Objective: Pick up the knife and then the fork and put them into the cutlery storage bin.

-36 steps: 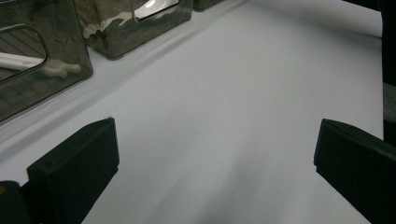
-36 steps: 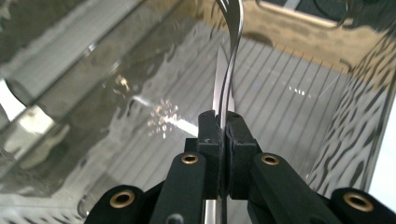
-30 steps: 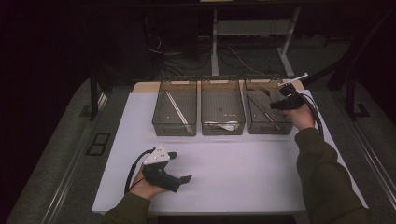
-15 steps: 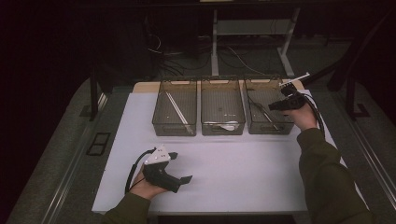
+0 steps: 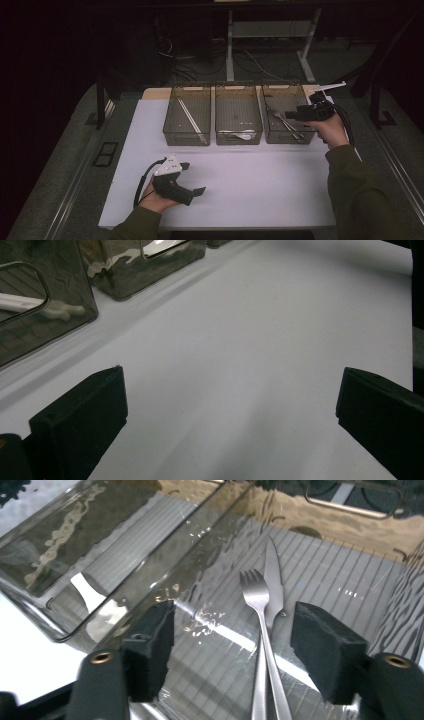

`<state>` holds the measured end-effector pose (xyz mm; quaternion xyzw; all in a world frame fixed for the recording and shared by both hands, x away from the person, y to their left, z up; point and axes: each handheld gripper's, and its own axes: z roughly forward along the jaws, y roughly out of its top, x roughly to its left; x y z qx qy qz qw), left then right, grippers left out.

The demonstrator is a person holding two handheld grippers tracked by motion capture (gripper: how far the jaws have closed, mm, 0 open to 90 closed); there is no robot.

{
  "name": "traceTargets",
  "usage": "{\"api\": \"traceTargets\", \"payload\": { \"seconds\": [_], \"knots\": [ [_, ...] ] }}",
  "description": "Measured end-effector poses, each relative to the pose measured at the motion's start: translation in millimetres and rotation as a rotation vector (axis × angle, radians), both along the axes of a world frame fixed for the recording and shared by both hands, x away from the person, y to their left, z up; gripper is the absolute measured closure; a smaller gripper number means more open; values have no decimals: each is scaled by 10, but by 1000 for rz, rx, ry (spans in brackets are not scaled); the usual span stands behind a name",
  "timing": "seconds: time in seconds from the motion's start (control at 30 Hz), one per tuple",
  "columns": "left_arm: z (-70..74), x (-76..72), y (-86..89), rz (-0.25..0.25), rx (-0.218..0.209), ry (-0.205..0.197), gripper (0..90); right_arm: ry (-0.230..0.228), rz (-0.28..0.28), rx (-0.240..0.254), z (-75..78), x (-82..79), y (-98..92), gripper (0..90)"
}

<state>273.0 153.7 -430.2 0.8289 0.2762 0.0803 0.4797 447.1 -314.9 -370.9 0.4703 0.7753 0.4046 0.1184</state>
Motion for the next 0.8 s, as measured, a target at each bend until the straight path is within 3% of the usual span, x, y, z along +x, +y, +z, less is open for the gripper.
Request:
{"api": "traceTargets", "payload": {
  "seconds": [0.3,0.53,0.7,0.8],
  "knots": [
    [11,-10,7,-7,-2,-7,0,-109,59,32,52,-371,58,276],
    [11,-15,7,-5,-6,-7,0,-118,127,92,10,-700,112,241],
    [18,-16,9,-4,-9,-8,0,-140,183,60,-78,-919,198,190],
    [21,-16,13,-5,-9,-10,0,-148,186,68,-118,-1048,234,185]
  ]
}}
